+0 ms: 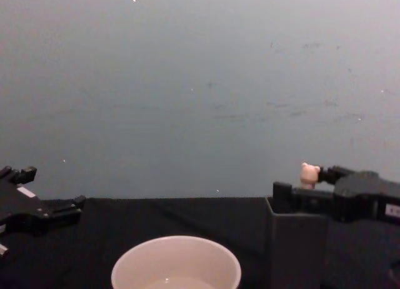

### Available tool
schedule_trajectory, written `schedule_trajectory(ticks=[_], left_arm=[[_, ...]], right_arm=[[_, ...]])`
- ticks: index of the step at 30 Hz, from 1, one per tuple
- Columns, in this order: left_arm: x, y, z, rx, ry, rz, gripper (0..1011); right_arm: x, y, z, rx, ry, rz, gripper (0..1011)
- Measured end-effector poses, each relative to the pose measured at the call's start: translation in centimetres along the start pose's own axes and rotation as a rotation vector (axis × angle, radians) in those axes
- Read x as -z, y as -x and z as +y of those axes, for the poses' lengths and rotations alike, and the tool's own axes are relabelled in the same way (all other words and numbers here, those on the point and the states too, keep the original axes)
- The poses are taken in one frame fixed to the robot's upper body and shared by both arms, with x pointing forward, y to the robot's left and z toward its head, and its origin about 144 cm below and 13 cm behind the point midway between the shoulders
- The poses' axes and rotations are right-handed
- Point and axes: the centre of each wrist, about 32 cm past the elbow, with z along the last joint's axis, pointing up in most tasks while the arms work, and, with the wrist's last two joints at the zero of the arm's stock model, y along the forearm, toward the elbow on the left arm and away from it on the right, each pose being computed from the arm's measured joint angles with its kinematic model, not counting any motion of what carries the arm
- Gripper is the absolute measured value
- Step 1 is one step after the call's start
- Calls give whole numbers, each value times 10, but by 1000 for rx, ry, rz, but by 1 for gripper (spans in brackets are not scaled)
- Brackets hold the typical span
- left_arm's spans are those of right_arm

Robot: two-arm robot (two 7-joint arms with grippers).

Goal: Pick up the stirring spoon with one hand, stir inside the cup, then place it back in its original position.

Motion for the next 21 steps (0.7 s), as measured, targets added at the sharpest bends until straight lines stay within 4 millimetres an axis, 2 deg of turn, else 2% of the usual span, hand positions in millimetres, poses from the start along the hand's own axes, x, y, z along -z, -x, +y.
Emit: schedule_trajectory(ticks=[8,12,16,21], left_arm=[[0,0,0,0,0,0,1001],[0,0,0,0,0,0,1001],[0,0,0,0,0,0,1001],[0,0,0,0,0,0,1001]], right_arm=[[-21,-4,-3,59,-106,-45,1003],[-31,-6,-9,157,-165,-74,1003],[-32,-6,-12,249,-168,-84,1002],[-17,-3,-11,410,-75,-78,1002]])
